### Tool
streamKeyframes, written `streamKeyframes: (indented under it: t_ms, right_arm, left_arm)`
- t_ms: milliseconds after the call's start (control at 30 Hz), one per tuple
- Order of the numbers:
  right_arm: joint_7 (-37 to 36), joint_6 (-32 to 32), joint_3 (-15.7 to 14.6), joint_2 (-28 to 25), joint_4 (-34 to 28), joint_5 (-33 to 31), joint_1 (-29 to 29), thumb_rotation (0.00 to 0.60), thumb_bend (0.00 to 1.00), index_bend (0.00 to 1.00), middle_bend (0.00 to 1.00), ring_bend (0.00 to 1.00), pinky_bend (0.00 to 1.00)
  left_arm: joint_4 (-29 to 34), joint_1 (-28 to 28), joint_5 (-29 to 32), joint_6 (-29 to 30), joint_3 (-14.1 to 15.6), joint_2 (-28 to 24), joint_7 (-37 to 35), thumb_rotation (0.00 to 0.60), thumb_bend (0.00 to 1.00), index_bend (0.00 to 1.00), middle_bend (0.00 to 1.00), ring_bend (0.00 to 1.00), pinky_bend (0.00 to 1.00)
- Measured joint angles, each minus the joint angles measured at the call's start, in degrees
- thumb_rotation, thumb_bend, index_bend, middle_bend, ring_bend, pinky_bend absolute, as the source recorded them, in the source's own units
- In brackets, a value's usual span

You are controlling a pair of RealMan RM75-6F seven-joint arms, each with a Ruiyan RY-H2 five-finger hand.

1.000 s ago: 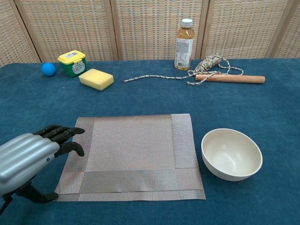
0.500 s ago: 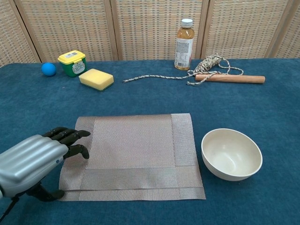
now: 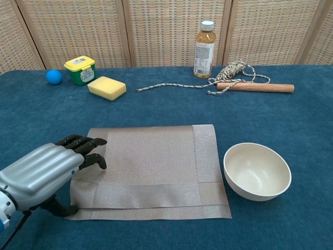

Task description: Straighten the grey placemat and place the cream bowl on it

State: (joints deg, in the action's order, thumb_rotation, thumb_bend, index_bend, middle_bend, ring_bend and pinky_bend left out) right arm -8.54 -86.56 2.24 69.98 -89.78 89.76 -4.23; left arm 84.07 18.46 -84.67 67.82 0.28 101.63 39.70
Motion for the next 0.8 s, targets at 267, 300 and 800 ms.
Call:
streamKeyframes:
  t_ms: [267, 300, 800]
  right_arm:
    - [0.0, 0.1, 0.0, 0.0, -0.1, -0.2, 0.0, 0.6, 0.21, 0.03, 0.0, 0.0, 0.0]
    - [0.0, 0.1, 0.0, 0.0, -0.1, -0.3, 0.0, 0.6, 0.21, 0.03, 0.0, 0.0, 0.0]
    - [0.1, 0.6, 0.0, 0.0, -0.3, -0.5, -0.1, 0.6, 0.22, 0.04, 0.0, 0.0, 0.0]
  left_arm:
    - [-0.1, 0.4, -2.9, 2.0, 0.6, 0.3, -4.0, 0.6, 0.36, 0.36, 0.0, 0.0, 0.0]
    - [-0.1, 0.4, -3.4, 2.4, 0.7, 0.2, -4.6, 0.6, 0.36, 0.37, 0.0, 0.0, 0.0]
    - [-4.4, 1.4, -4.8, 4.1, -0.5, 2.7, -8.2, 0.6, 0.38, 0.68, 0.0, 0.0, 0.0]
